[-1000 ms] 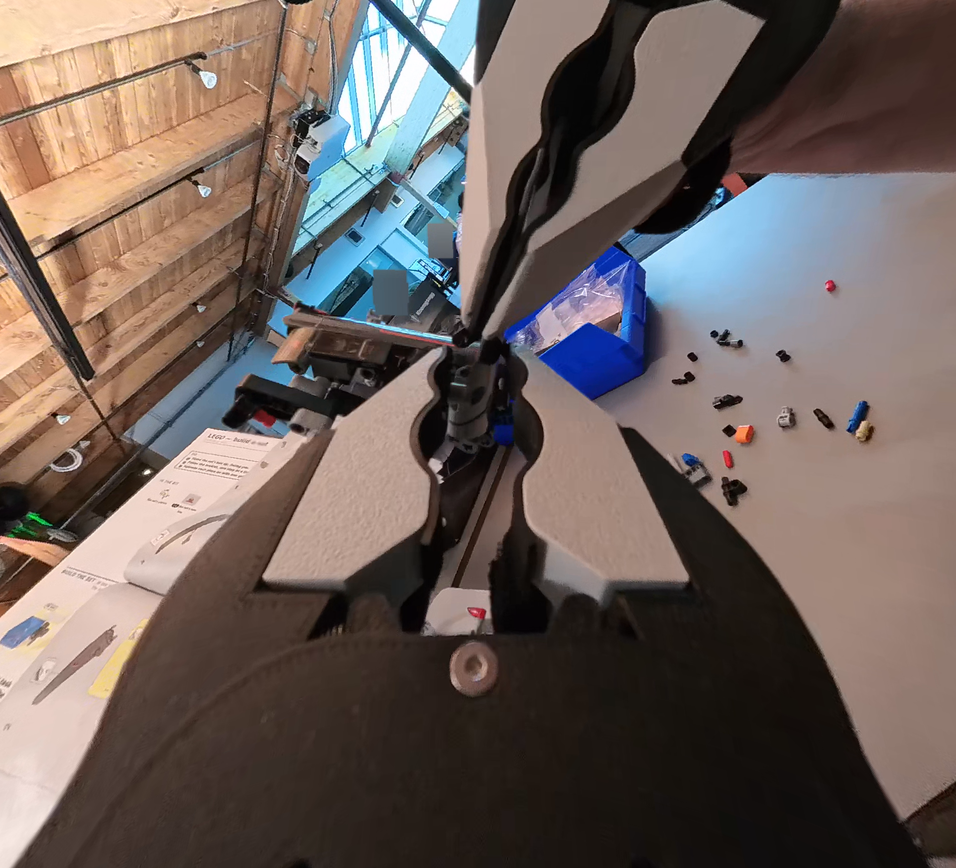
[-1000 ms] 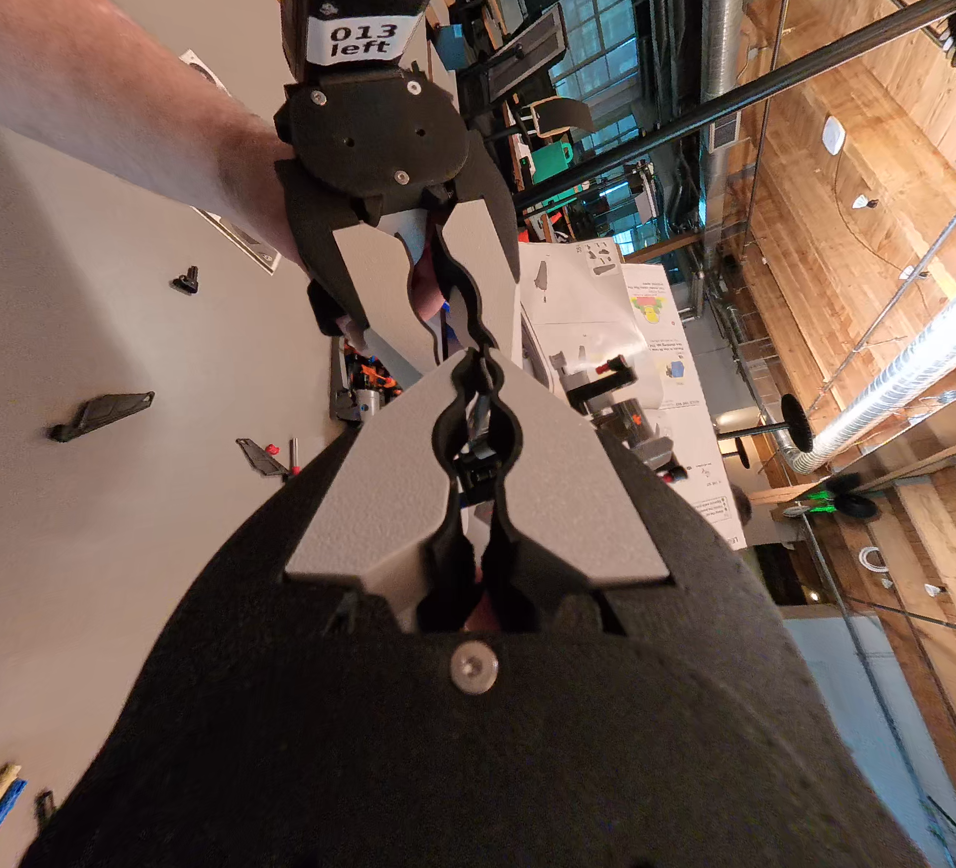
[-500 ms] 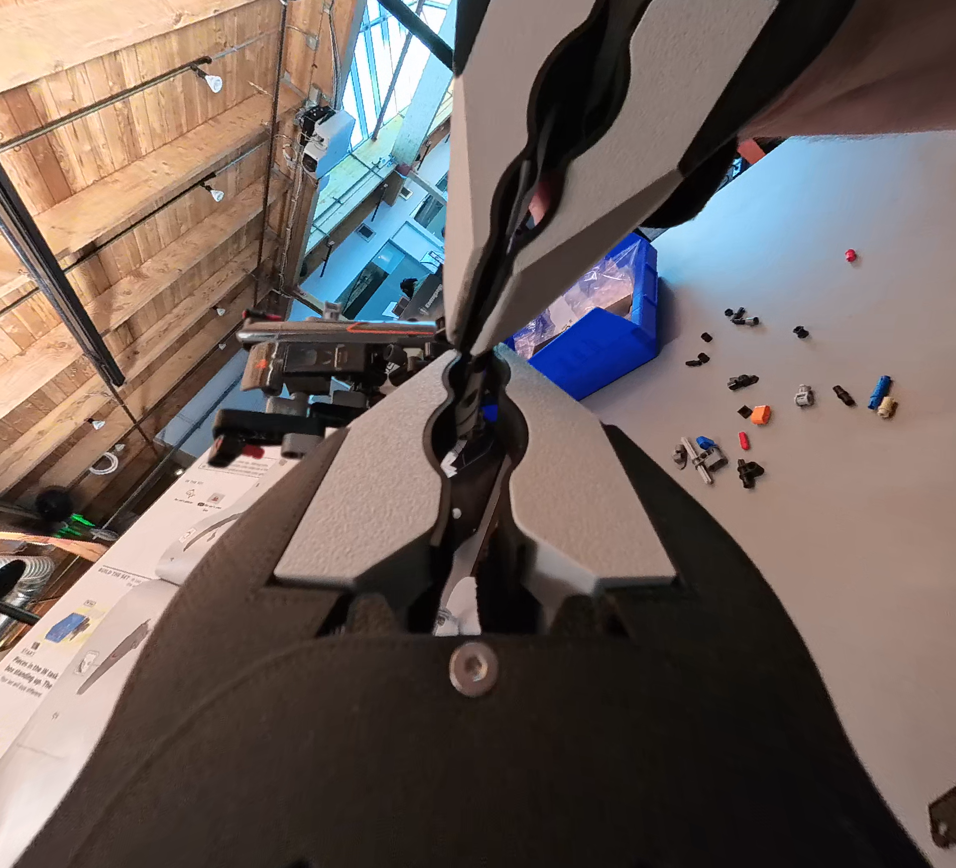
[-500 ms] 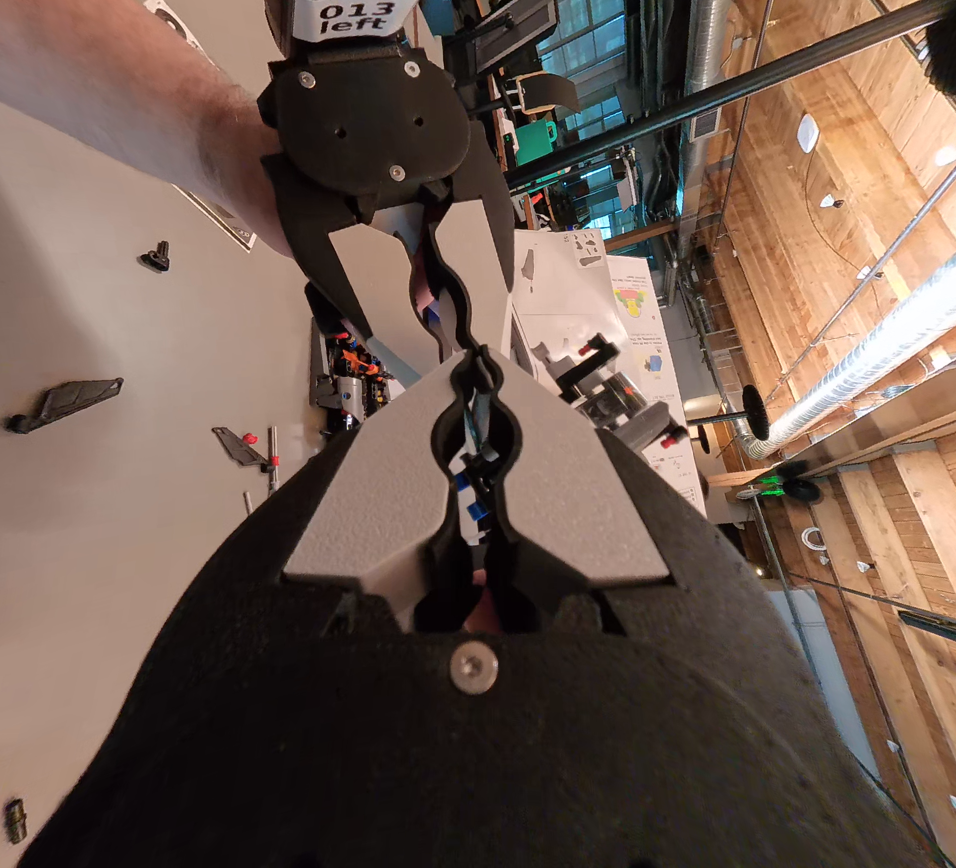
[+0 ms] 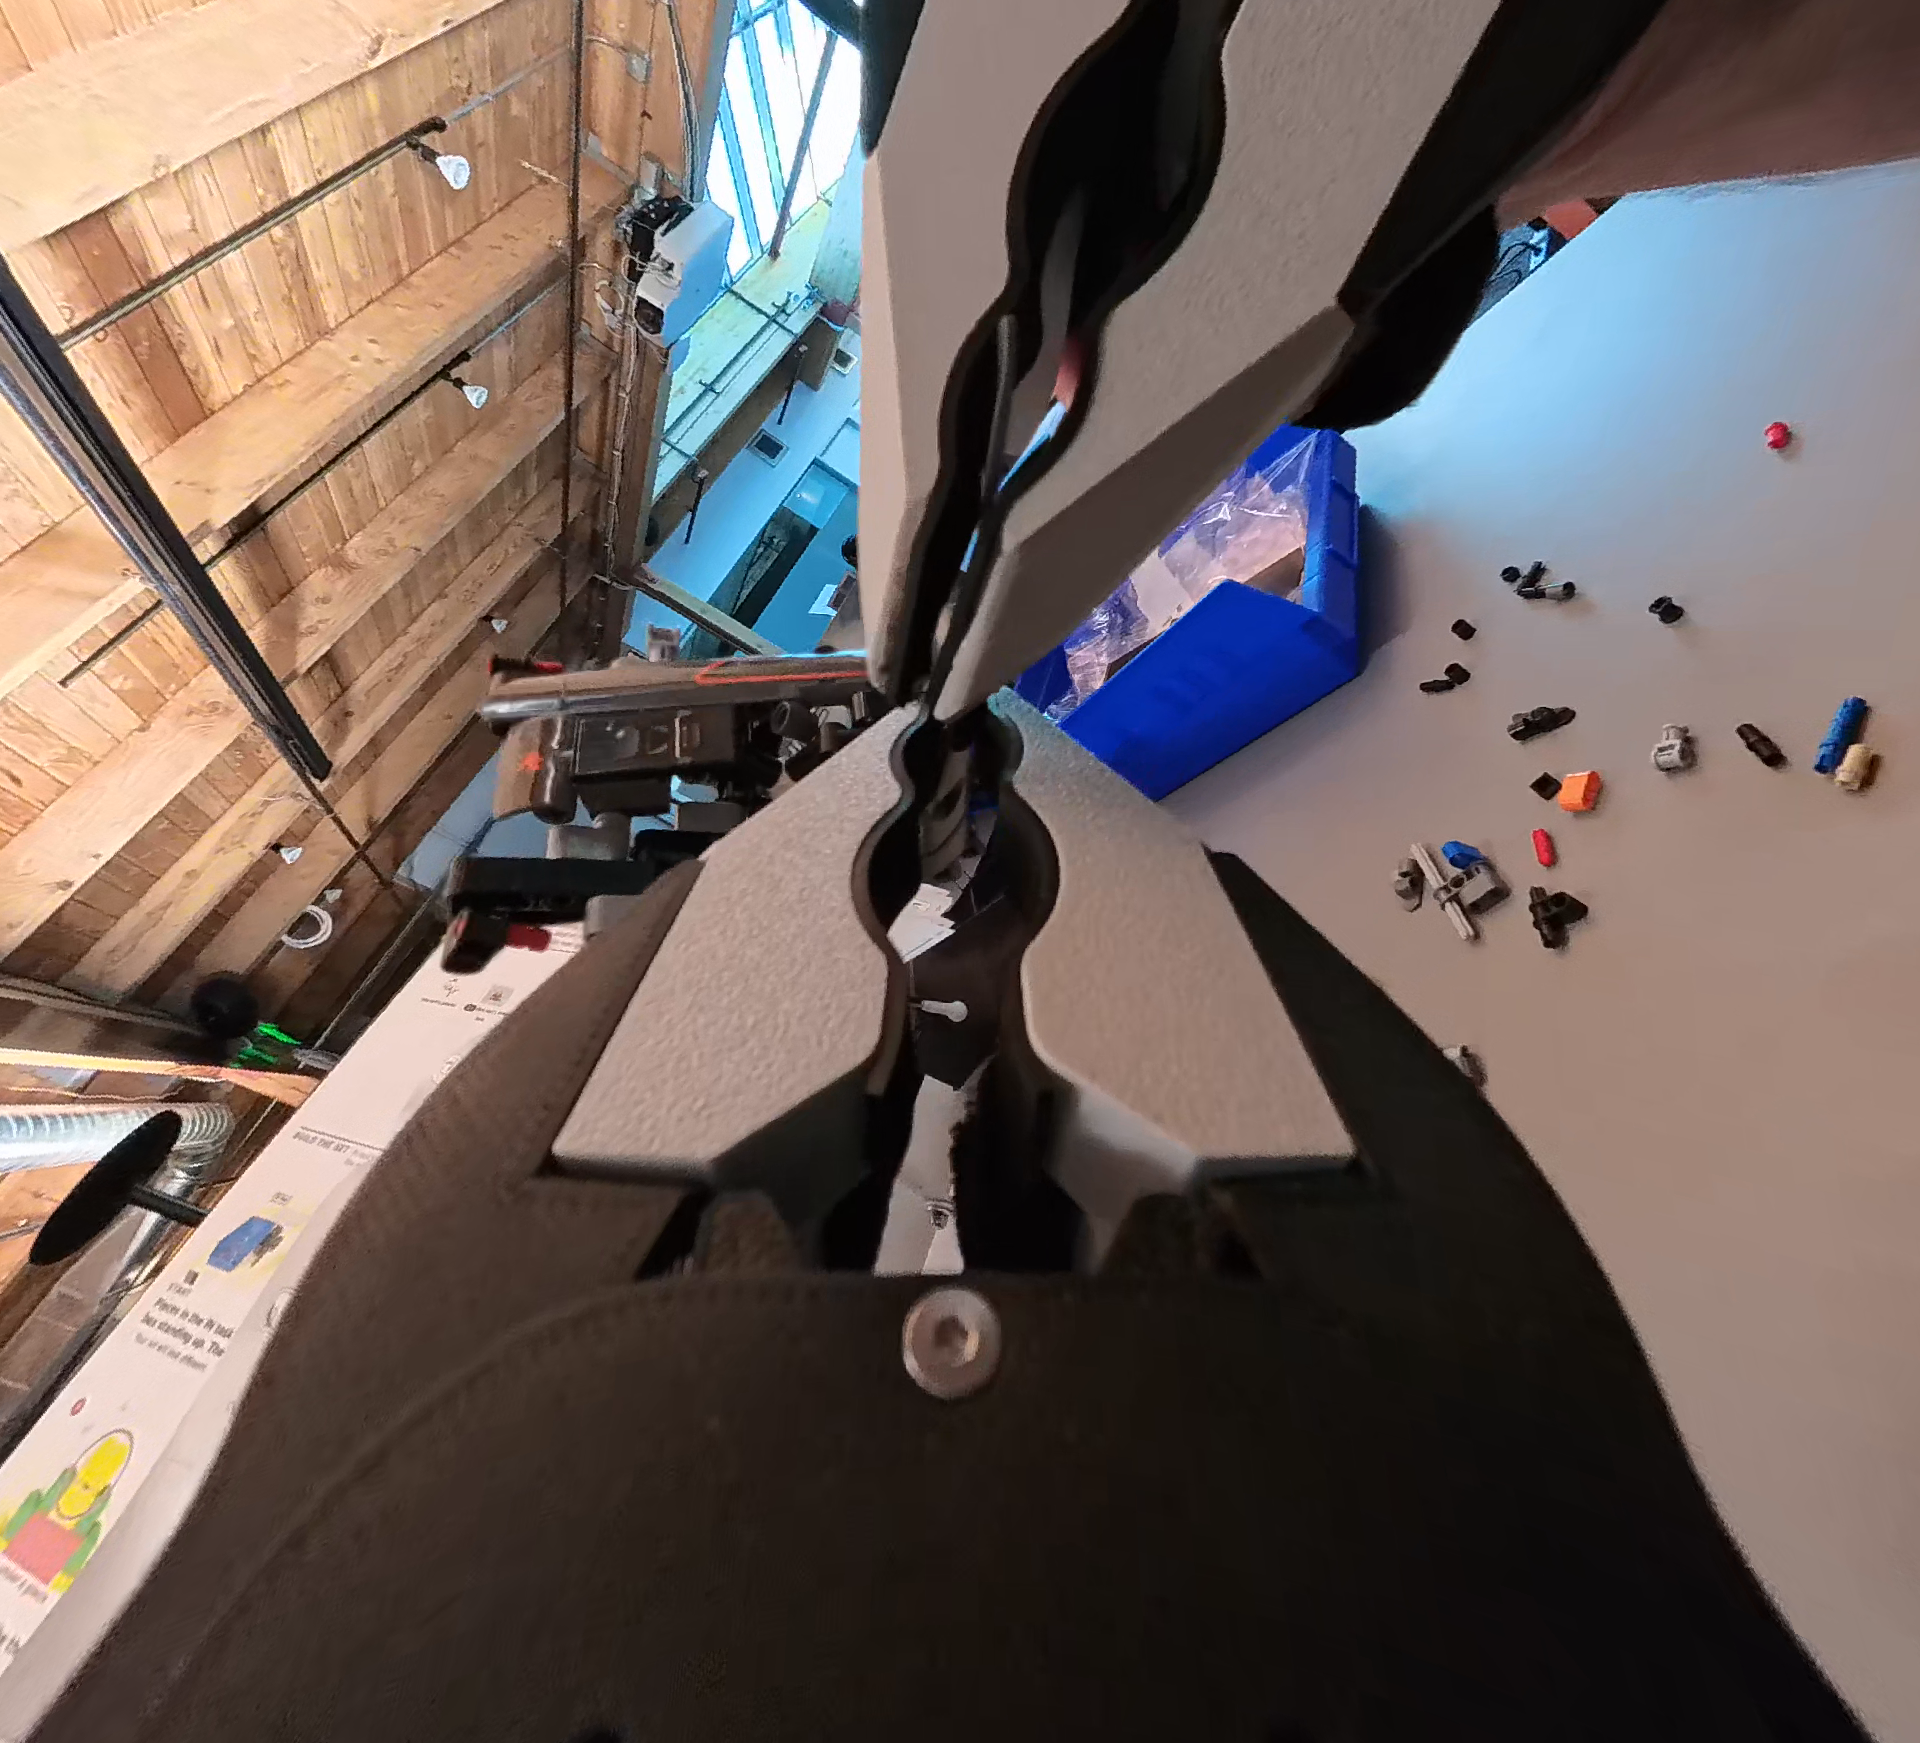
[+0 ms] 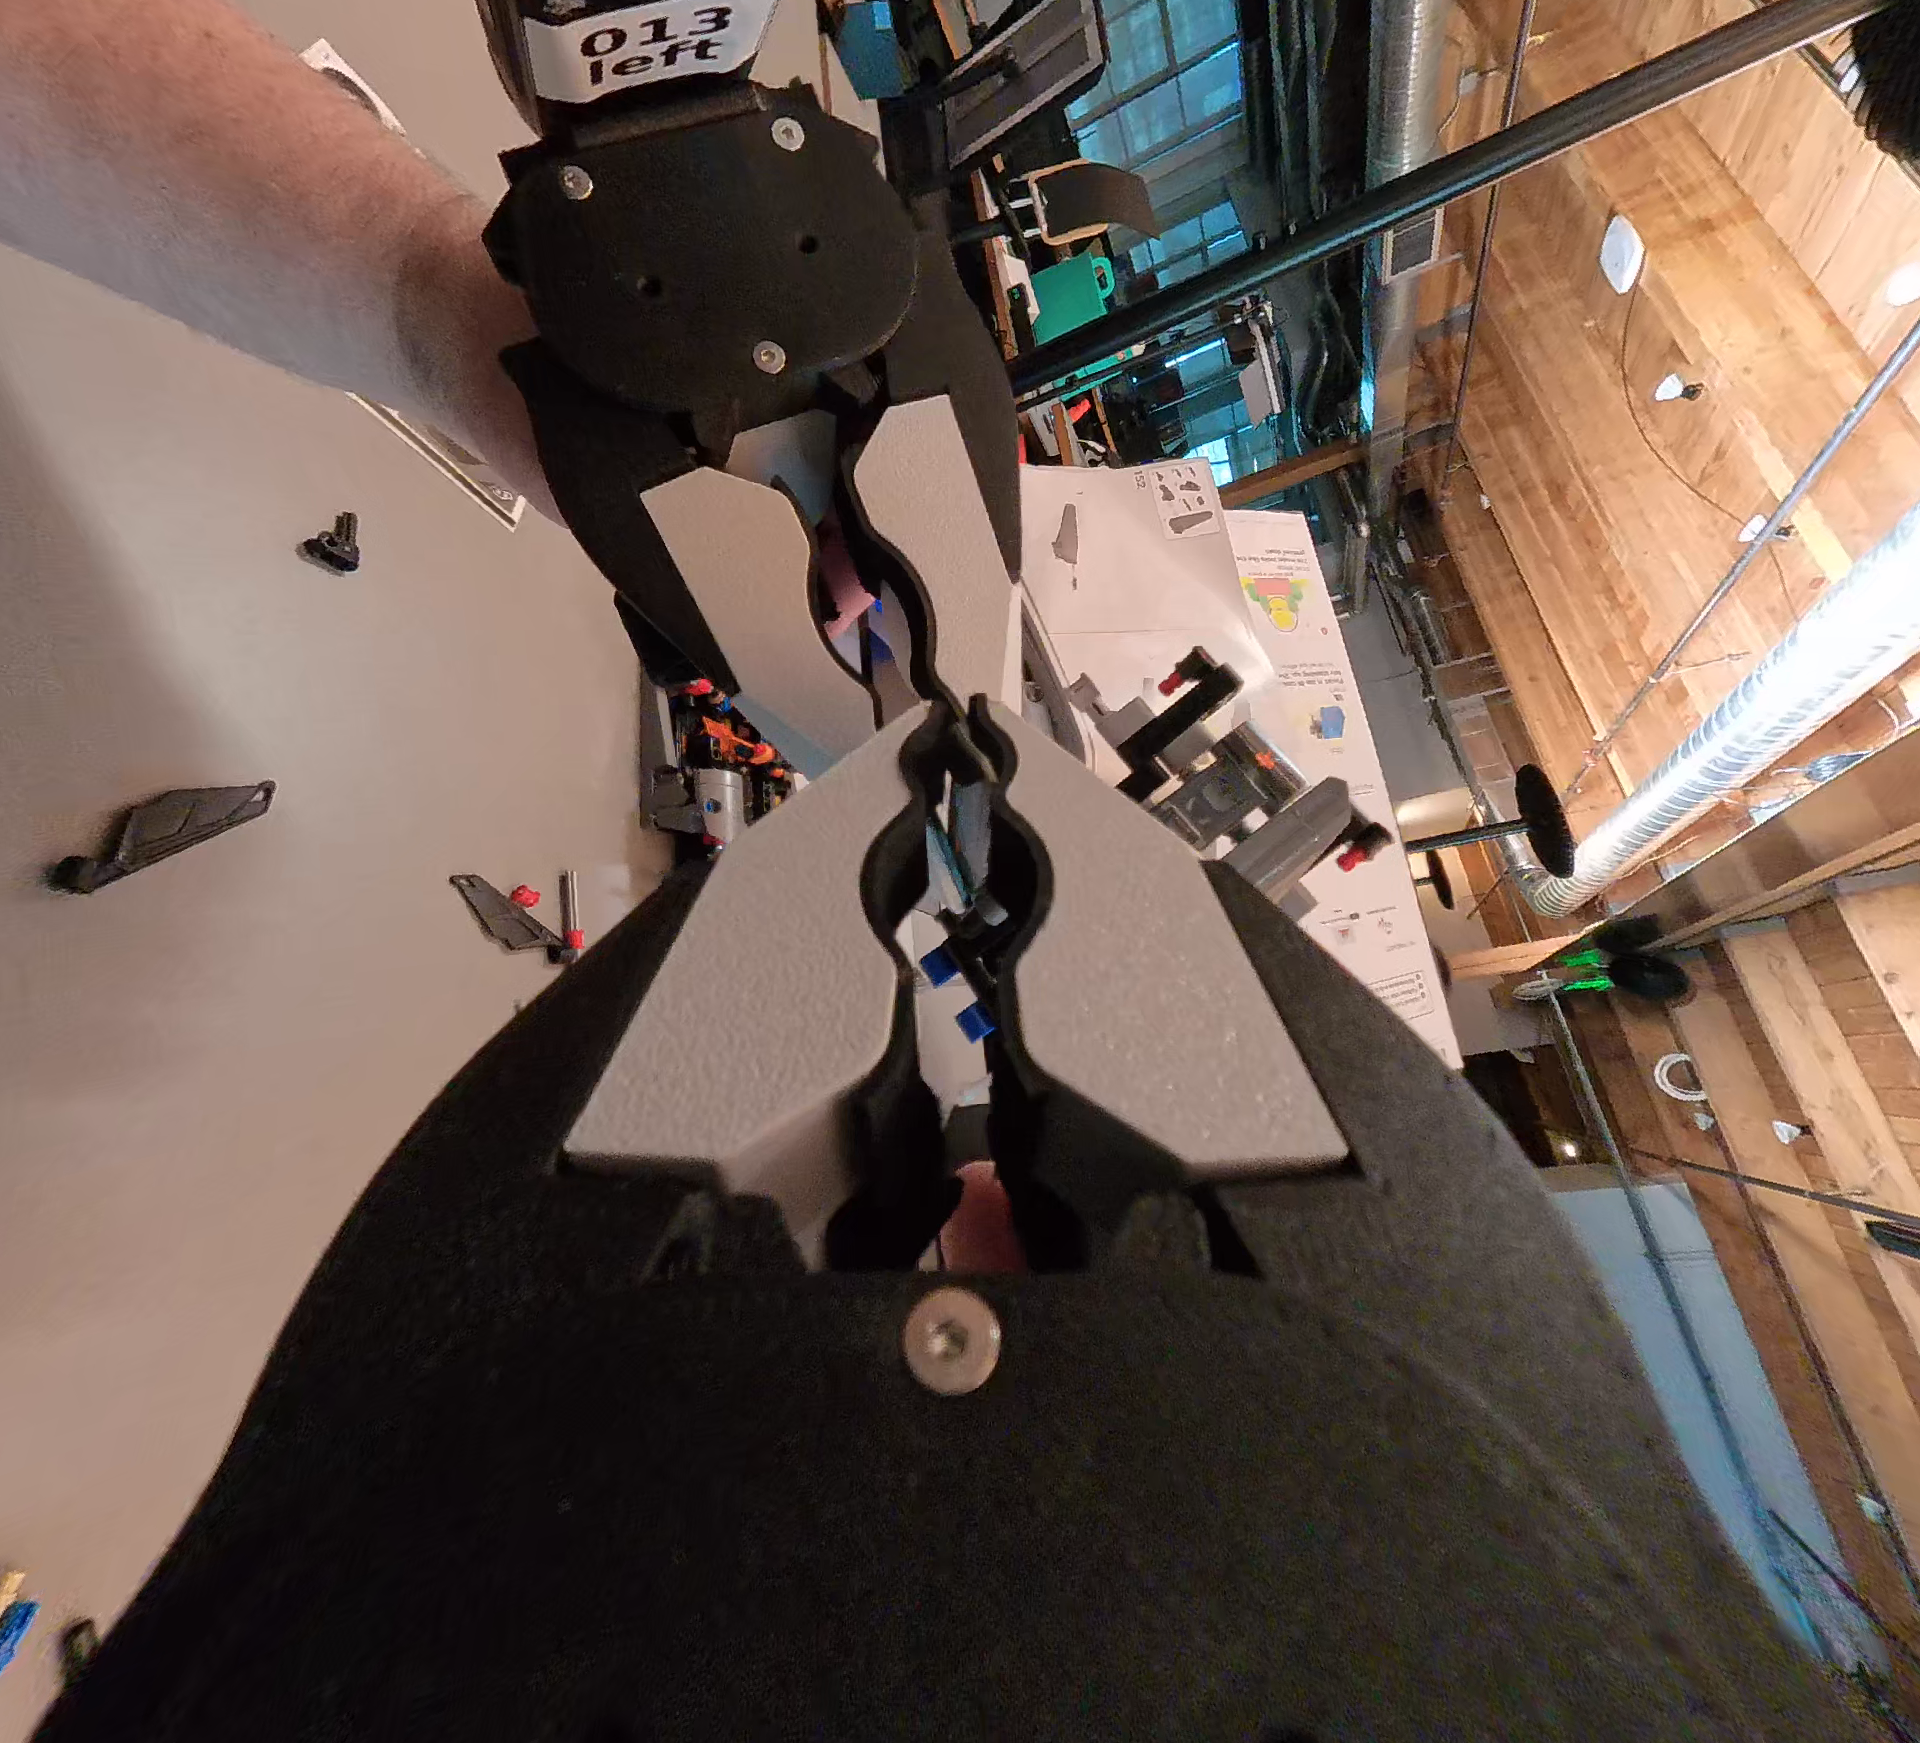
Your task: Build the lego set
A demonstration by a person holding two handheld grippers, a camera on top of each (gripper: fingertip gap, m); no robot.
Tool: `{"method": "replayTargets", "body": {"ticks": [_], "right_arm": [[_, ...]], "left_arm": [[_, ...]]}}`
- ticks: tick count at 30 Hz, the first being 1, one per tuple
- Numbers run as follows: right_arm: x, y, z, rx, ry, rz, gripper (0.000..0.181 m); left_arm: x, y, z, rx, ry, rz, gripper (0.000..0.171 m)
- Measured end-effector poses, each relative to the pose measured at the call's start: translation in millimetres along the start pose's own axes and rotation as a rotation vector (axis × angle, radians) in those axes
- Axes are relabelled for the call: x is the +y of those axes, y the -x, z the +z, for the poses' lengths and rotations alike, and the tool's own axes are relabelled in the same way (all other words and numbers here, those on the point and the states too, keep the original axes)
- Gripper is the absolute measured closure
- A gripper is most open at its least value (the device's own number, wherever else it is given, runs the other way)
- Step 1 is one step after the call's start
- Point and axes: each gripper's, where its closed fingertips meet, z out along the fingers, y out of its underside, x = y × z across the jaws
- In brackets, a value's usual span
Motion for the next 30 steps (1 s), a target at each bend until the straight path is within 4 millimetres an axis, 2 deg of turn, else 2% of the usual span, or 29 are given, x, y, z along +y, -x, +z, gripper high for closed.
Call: {"method": "replayTargets", "body": {"ticks": [10,15,23,27,30], "right_arm": [[-4,-3,-9,0.019,-0.023,0.037,0.170],[-2,-9,-30,0.044,-0.053,0.123,0.163],[0,-18,-75,0.087,-0.119,0.261,0.166],[15,-18,-91,0.090,-0.078,0.336,0.164],[37,-4,-97,0.061,0.008,0.388,0.162]], "left_arm": [[6,-6,4,0.010,0.029,0.030,0.168],[9,-7,5,0.010,0.041,0.037,0.168],[11,-8,5,0.010,0.045,0.034,0.168],[11,-8,6,0.011,0.048,0.038,0.168],[10,-9,5,0.014,0.059,0.051,0.168]]}}
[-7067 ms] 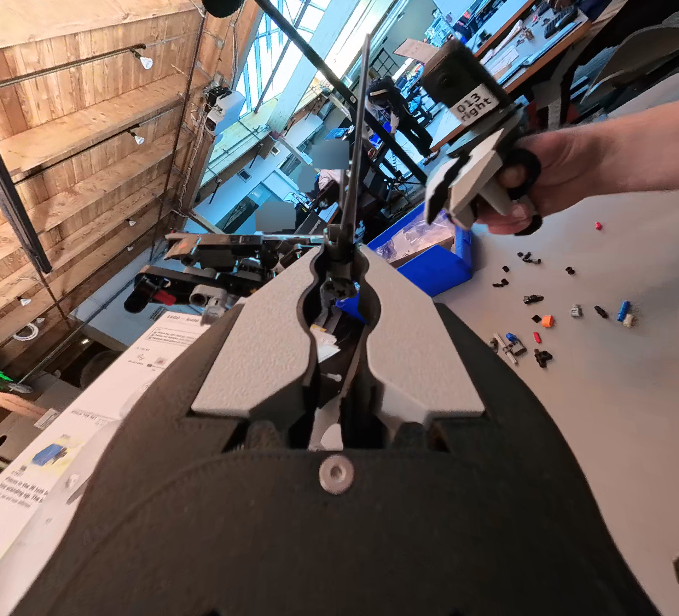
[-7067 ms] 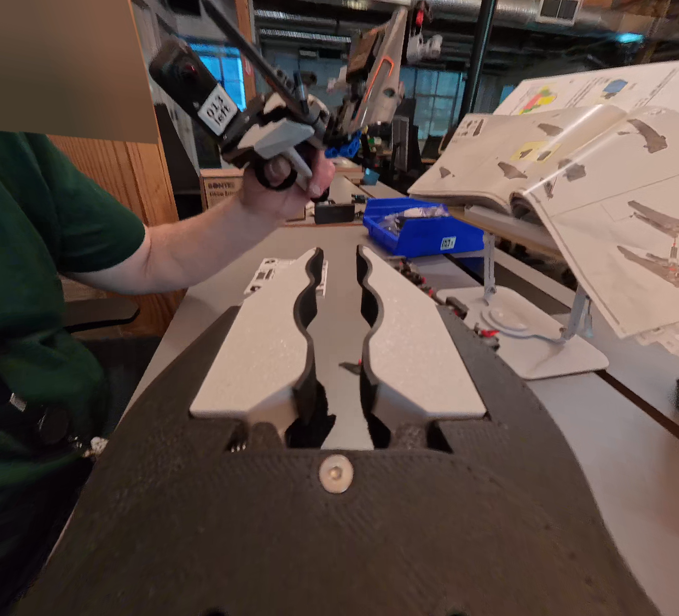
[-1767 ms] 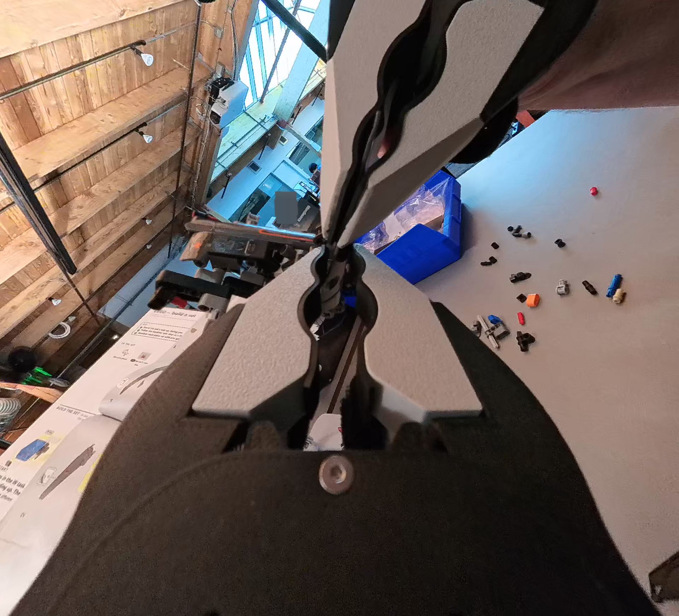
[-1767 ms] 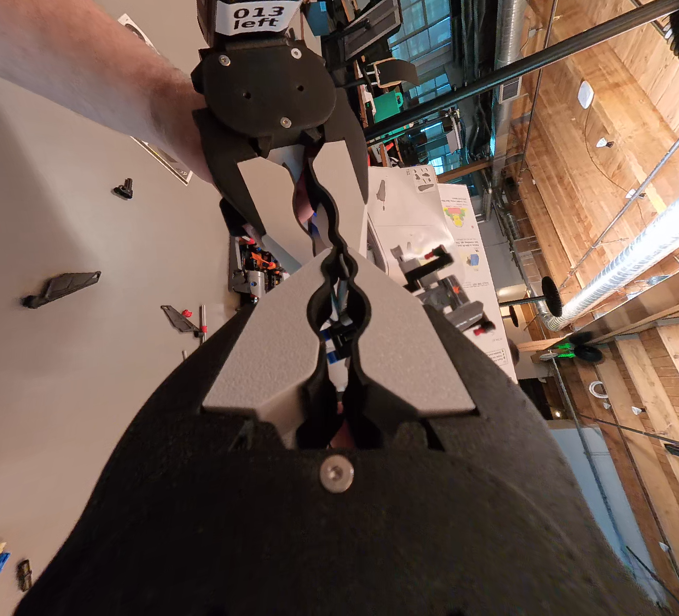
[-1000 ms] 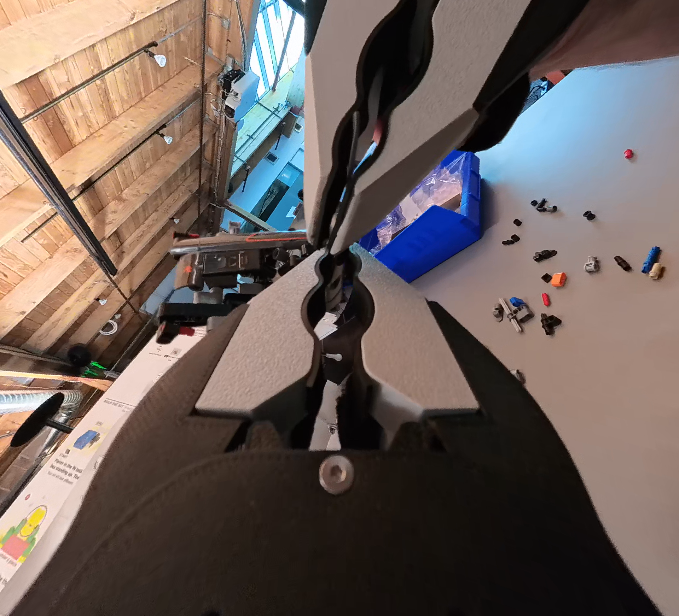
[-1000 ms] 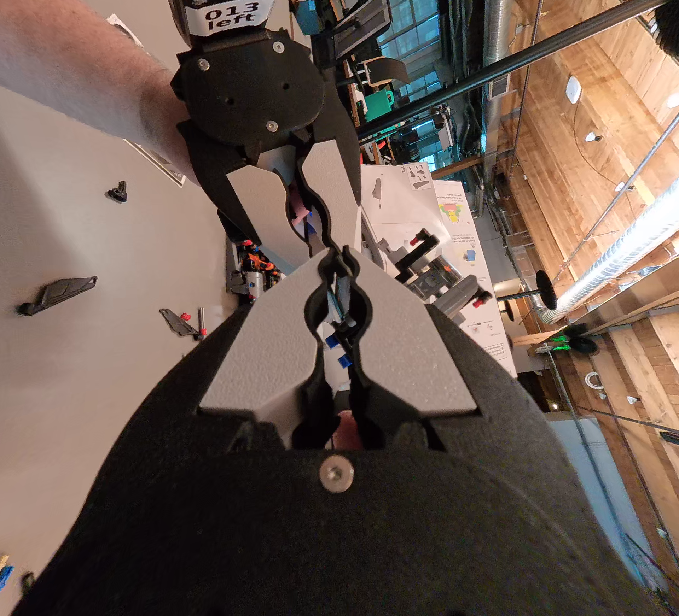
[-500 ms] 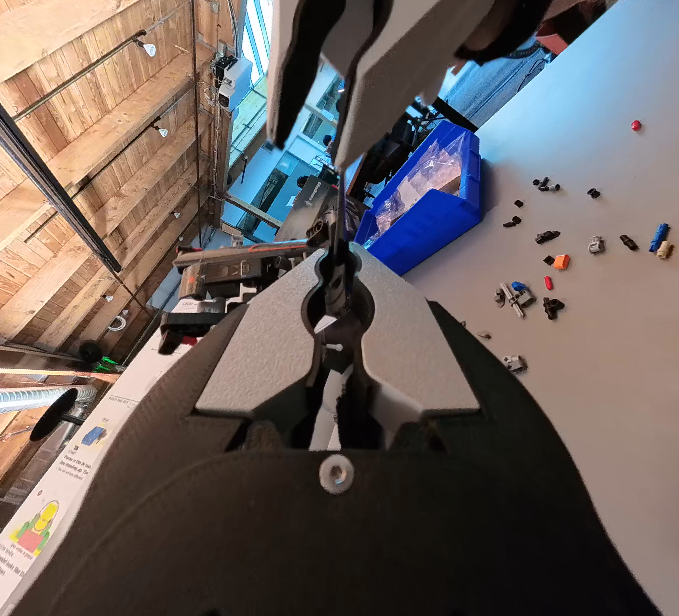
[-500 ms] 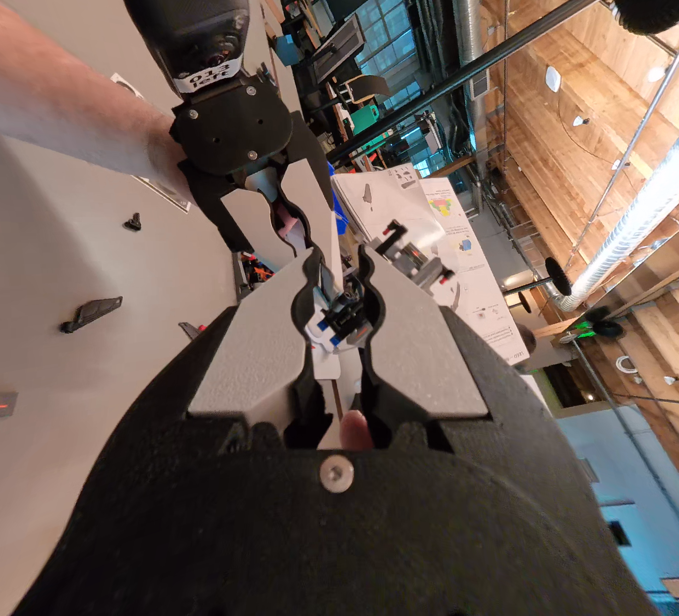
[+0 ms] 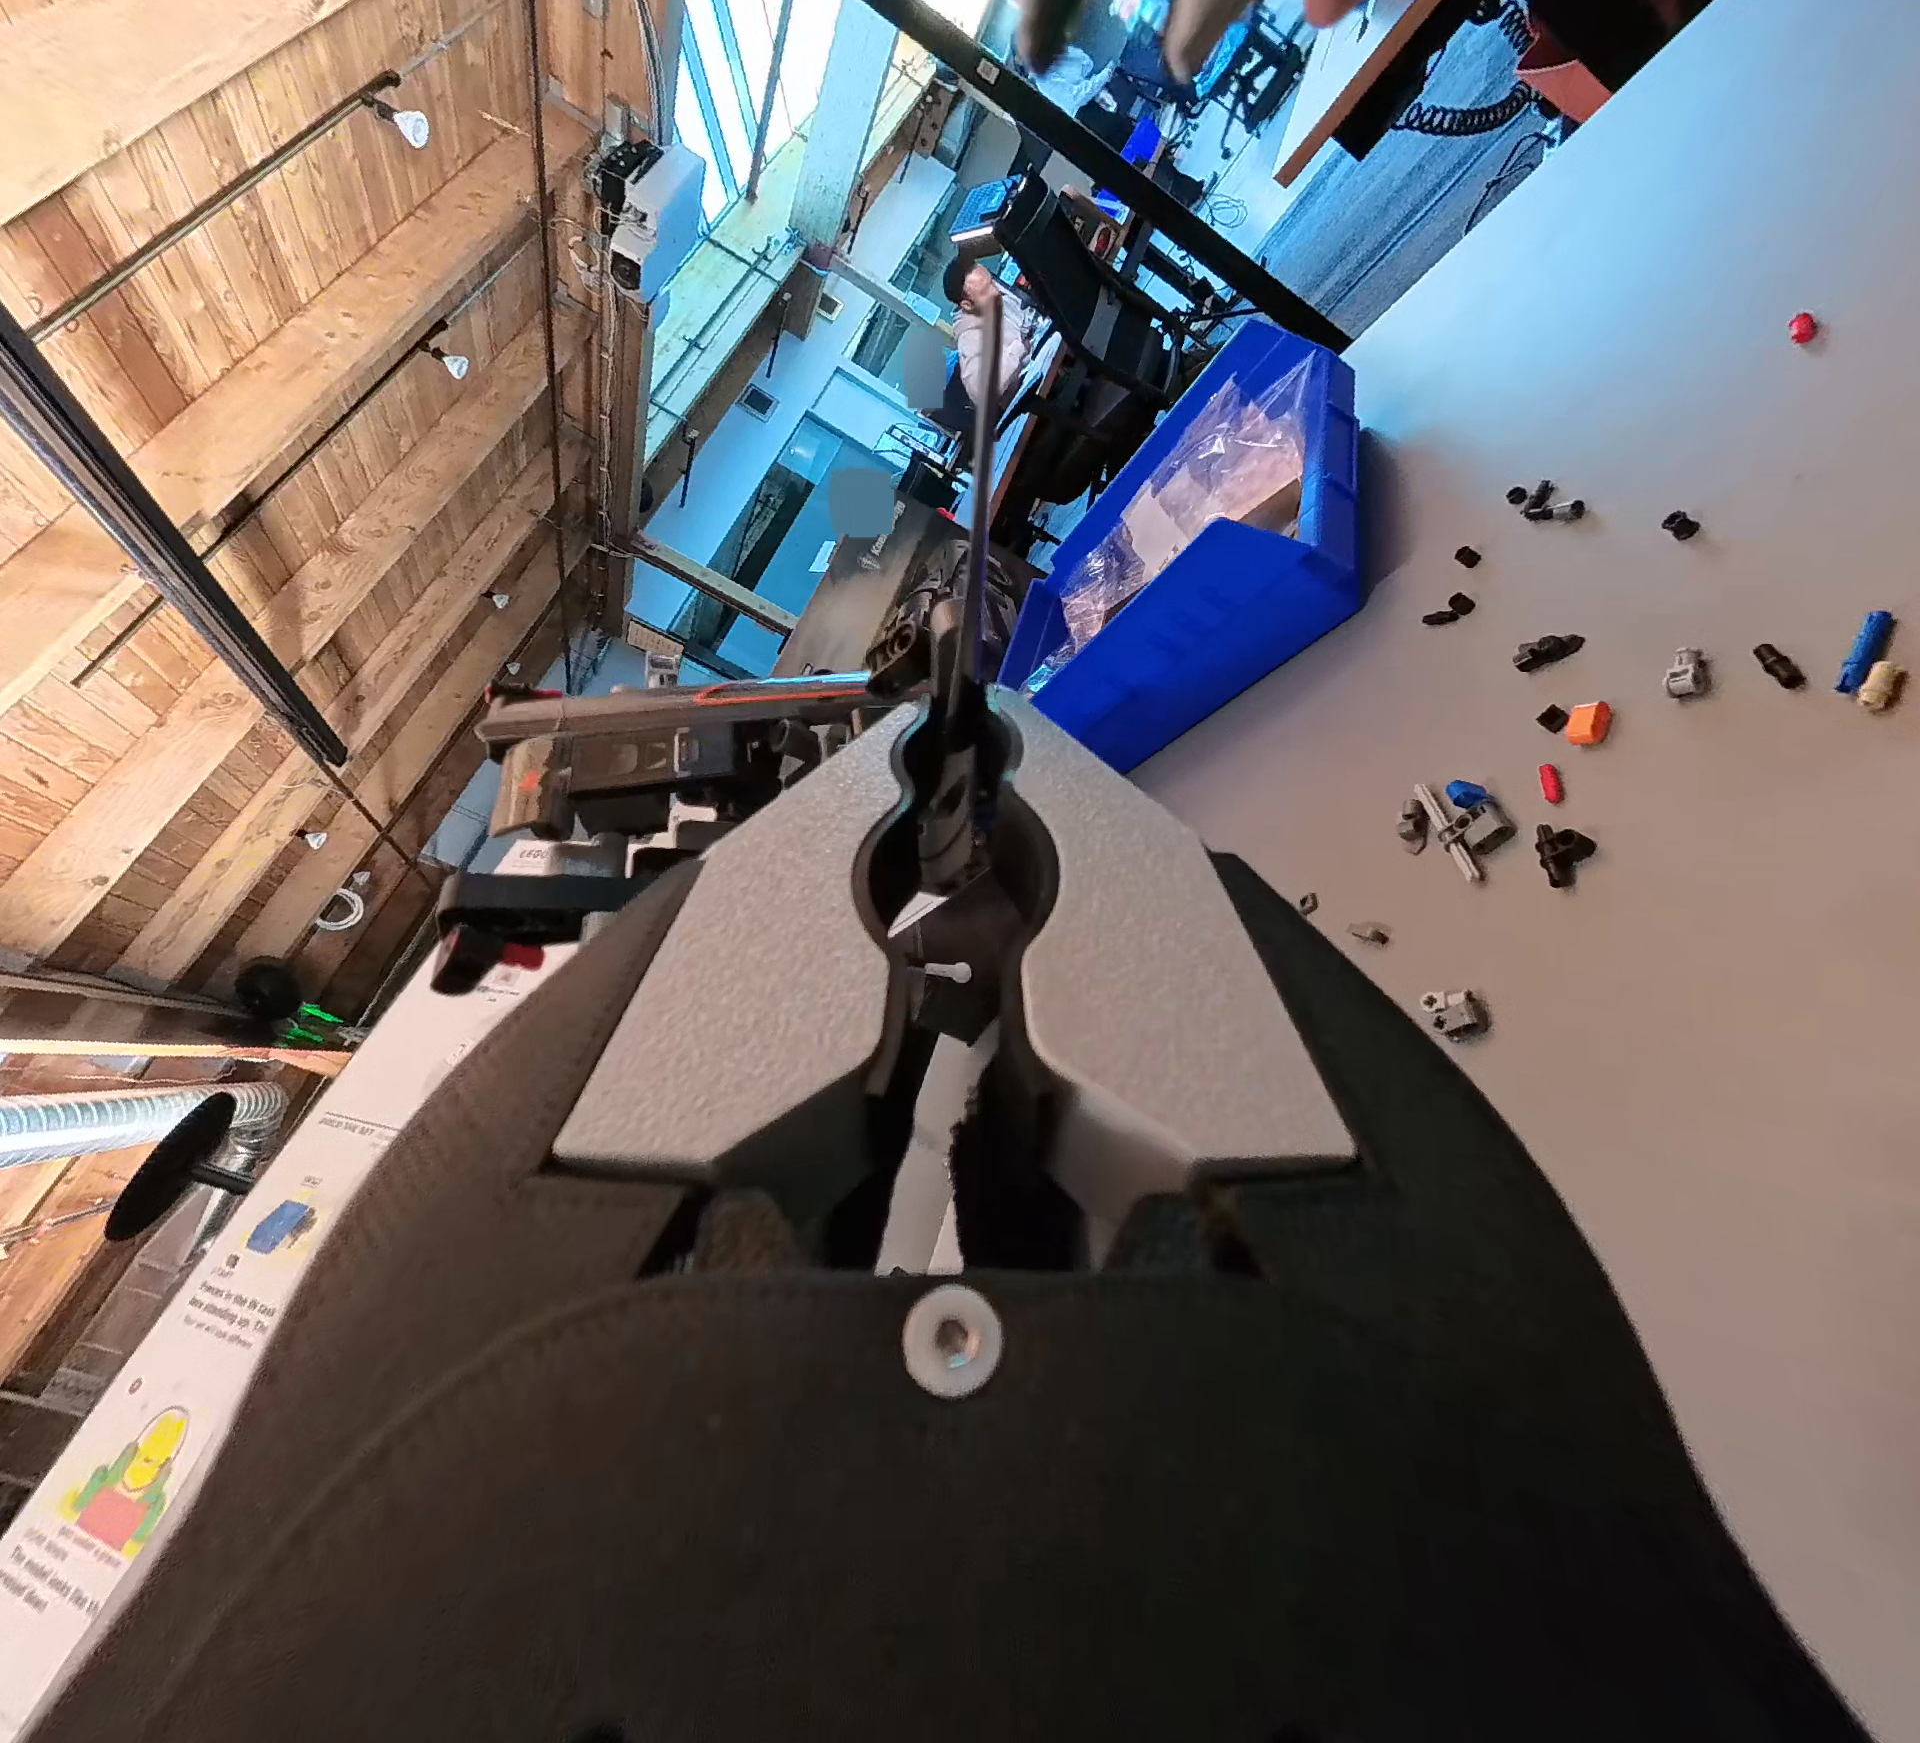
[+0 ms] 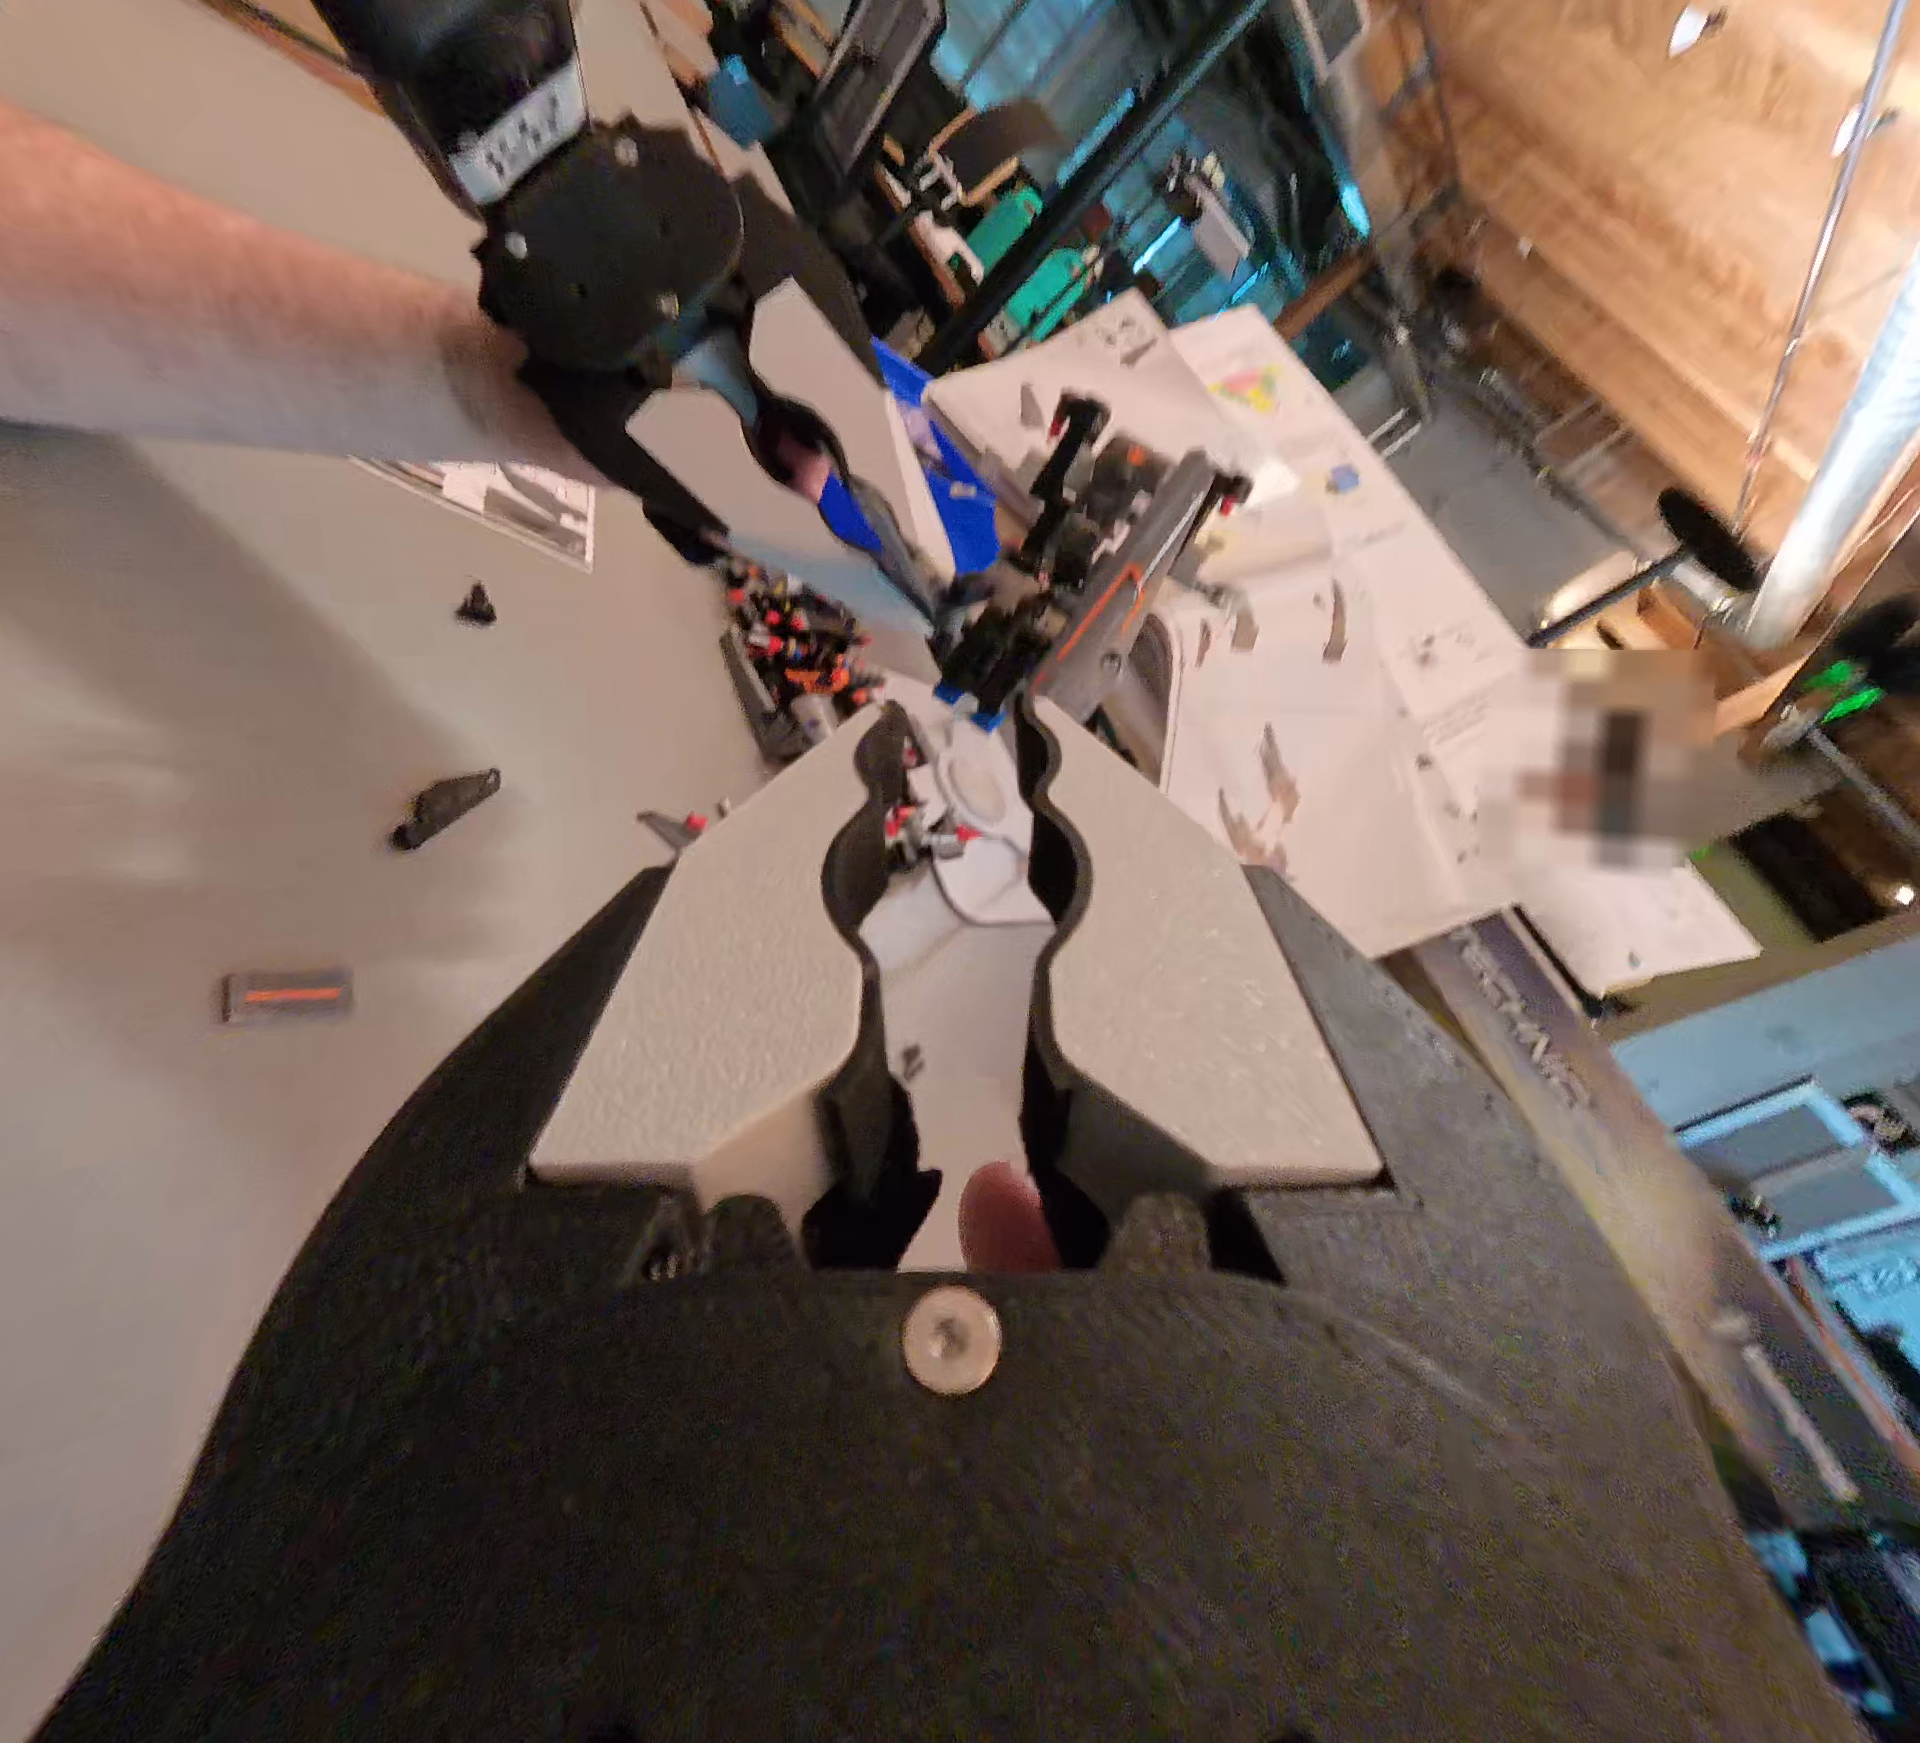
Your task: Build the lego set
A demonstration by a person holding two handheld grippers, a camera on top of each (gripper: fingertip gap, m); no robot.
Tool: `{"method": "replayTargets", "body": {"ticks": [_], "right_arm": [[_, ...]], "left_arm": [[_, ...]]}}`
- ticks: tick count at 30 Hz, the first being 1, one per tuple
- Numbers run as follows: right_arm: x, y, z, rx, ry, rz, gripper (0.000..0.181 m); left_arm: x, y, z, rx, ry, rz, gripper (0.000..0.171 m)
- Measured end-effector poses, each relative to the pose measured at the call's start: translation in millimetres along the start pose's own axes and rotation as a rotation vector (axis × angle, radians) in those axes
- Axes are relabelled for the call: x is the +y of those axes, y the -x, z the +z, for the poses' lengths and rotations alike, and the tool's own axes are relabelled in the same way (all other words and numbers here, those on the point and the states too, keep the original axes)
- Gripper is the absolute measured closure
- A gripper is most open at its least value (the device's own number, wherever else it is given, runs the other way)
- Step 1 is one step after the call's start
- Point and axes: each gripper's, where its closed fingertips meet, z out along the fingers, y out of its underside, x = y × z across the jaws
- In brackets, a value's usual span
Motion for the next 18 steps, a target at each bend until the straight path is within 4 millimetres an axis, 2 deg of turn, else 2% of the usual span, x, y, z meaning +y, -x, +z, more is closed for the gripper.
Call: {"method": "replayTargets", "body": {"ticks": [8,13,18], "right_arm": [[50,40,-8,-0.112,0.125,0.212,0.159],[77,93,-2,-0.297,0.202,0.422,0.154],[103,142,11,-0.425,0.306,0.513,0.153]], "left_arm": [[10,-11,-11,0.014,0.078,0.028,0.168],[16,-14,-27,0.017,0.133,0.032,0.168],[20,-22,-39,0.051,0.179,0.066,0.167]]}}
